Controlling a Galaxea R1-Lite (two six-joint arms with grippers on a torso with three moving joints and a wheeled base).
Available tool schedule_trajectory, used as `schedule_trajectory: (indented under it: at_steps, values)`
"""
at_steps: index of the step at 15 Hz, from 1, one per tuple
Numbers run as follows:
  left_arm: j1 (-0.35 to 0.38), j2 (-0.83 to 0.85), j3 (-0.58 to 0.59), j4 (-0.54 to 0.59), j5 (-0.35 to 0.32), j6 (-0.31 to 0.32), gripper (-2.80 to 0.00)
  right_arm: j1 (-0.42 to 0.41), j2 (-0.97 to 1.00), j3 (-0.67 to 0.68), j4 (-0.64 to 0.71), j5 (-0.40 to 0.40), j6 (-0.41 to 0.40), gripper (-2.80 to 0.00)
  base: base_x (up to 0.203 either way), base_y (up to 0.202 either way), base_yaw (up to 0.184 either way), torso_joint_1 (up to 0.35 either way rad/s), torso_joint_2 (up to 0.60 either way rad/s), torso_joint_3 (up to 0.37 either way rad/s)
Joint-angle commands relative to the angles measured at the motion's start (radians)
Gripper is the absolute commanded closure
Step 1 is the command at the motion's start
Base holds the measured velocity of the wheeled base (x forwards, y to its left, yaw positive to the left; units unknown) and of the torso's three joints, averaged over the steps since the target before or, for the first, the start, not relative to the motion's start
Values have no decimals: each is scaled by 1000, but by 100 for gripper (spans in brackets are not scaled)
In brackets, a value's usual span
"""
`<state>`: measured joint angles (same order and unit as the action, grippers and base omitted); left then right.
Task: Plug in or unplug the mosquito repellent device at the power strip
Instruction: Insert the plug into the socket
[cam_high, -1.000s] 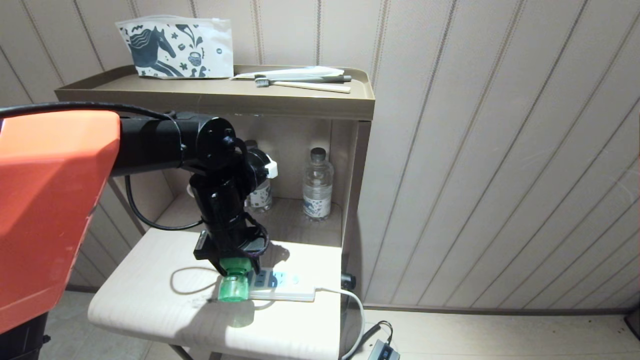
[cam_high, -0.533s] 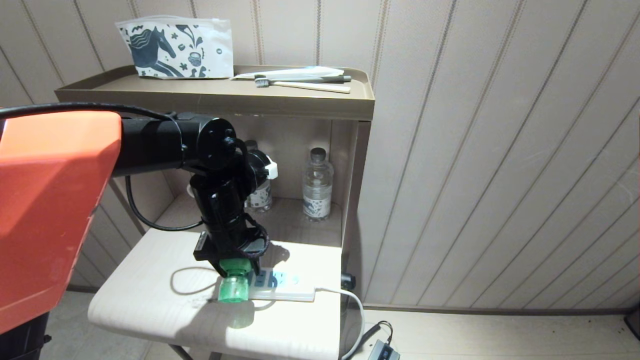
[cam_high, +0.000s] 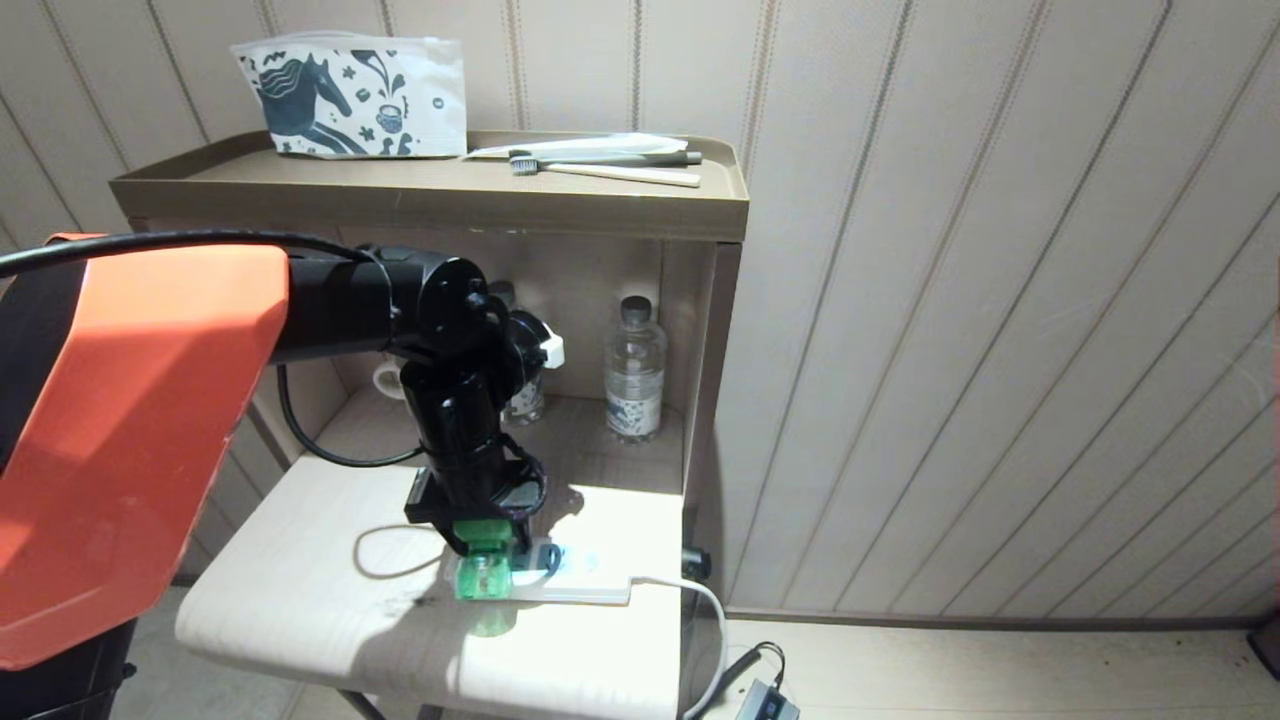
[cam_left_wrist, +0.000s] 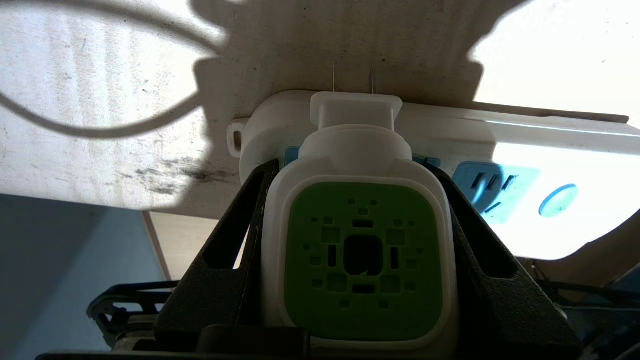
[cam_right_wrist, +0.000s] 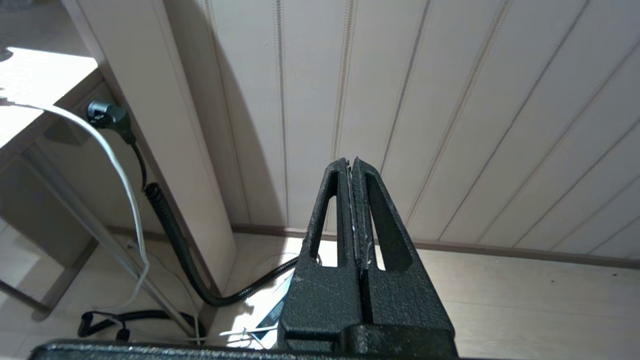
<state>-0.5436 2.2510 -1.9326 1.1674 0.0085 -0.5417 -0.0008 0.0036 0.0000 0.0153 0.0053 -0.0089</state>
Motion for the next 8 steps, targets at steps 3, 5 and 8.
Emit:
schedule_trajectory:
  at_steps: [3, 5, 8]
  values:
    - [0, -2, 0, 15, -1, -4, 0, 1, -1, 0, 0, 1, 0, 0, 0, 0, 0, 0, 0, 0]
    - [-5, -38, 1, 33, -1, -8, 0, 1, -1, 0, 0, 1, 0, 0, 0, 0, 0, 0, 0, 0]
    - [-24, -131, 5, 56, -3, -11, 0, 1, -1, 0, 0, 1, 0, 0, 0, 0, 0, 0, 0, 0]
